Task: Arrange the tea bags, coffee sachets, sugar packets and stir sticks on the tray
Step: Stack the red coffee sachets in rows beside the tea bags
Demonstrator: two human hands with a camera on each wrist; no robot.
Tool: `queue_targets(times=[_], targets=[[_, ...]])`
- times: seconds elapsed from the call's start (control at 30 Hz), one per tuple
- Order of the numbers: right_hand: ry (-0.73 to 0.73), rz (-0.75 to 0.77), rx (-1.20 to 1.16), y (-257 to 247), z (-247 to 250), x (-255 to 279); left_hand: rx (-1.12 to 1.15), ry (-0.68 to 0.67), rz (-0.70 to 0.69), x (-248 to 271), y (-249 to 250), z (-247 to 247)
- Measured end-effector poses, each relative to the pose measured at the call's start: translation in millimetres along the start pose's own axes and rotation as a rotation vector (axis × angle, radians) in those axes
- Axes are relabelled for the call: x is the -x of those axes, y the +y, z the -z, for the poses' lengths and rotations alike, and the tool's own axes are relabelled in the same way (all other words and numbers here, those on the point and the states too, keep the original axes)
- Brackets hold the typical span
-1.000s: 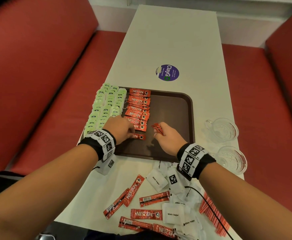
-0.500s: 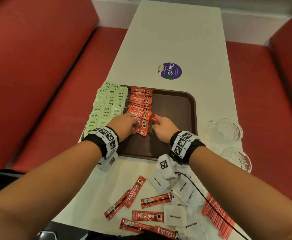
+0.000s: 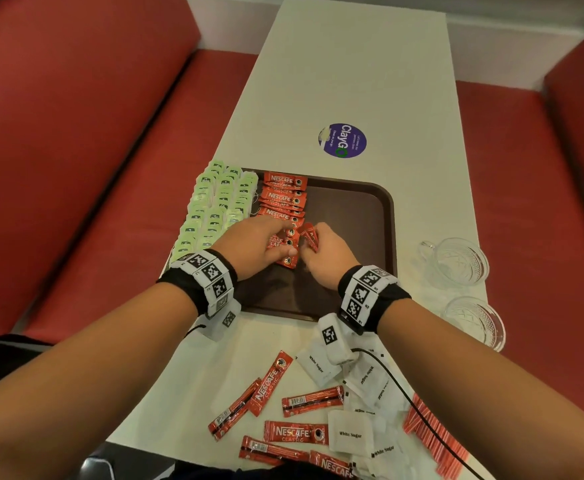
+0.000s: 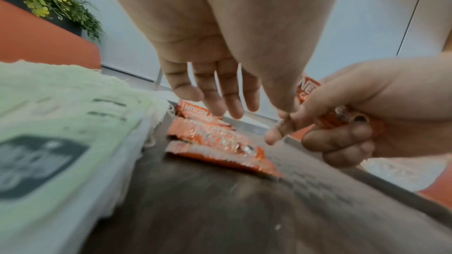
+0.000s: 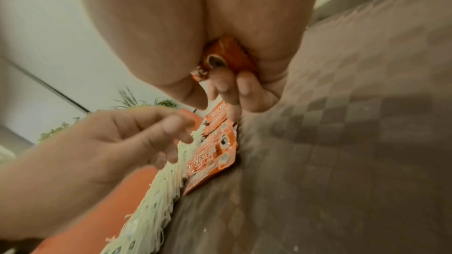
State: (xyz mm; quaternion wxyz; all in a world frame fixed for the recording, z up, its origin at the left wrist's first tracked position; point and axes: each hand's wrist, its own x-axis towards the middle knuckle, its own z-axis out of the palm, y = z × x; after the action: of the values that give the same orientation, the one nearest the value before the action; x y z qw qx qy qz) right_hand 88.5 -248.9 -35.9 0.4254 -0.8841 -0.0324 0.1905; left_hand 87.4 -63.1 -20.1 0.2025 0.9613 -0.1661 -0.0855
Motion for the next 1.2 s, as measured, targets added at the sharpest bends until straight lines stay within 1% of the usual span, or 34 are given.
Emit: queue_targets(times=[0.1,0.17,0.23,0.3,0.4,0.47,0.53,0.63,0.73,0.87,0.9,0.93,1.0,1.03,1.1,1.17,1.2], targets=[[-0.090,0.095,0.124,-1.3,2.7,2.3,0.121,0.058,-0.070,7.2,16.5,7.6],[-0.151,0.148,0.132,-2.1,4.1,5.4,0.144,0.083,-0.127,10.4,22.8,8.9],[-0.169,0.153,0.101,-3.2,6.8,11.6,0.181,0.105,-0.155,13.9,24.6,9.5],[-0.173,0.148,0.088,-3.9,10.5,18.2,0.241,0.110,-0.139,17.5,24.4,10.8],[-0.192,0.178,0.133,-4.1,14.9,24.3,0.267,0.130,-0.122,22.7,23.3,13.8],[-0.191,0.200,0.137,-1.9,17.2,26.4,0.266,0.175,-0.079,25.2,18.5,17.0],[-0.168,0.209,0.085,1.1,19.2,28.6,0.270,0.203,-0.017,27.0,10.3,19.9],[-0.122,0.230,0.022,2.8,20.6,30.7,0.244,0.190,0.045,30.9,1.1,21.8],[-0.106,0.251,0.031,-0.3,20.3,30.9,0.219,0.171,0.049,34.6,2.3,19.8],[-0.123,0.285,0.117,-8.2,16.1,31.0,0.173,0.110,-0.064,34.8,10.4,13.6],[-0.119,0.273,0.121,-9.3,14.2,30.7,0.141,0.105,-0.067,33.1,10.1,11.5],[-0.108,0.249,0.113,-9.4,12.4,30.0,0.104,0.105,-0.041,31.2,8.1,9.8],[-0.066,0.179,0.088,-8.9,11.6,29.3,-0.017,0.078,0.056,27.4,-0.7,6.3],[-0.047,0.146,0.074,-7.9,12.0,29.2,-0.095,0.031,0.114,26.0,-6.0,3.9],[-0.021,0.101,0.048,-6.2,14.7,30.5,-0.225,-0.108,0.205,24.7,-14.0,-1.1],[-0.018,0.068,0.025,-4.9,18.0,32.1,-0.277,-0.212,0.243,24.3,-17.6,-6.2],[-0.021,0.053,0.011,-4.3,19.3,32.7,-0.284,-0.227,0.252,23.7,-18.2,-8.5]])
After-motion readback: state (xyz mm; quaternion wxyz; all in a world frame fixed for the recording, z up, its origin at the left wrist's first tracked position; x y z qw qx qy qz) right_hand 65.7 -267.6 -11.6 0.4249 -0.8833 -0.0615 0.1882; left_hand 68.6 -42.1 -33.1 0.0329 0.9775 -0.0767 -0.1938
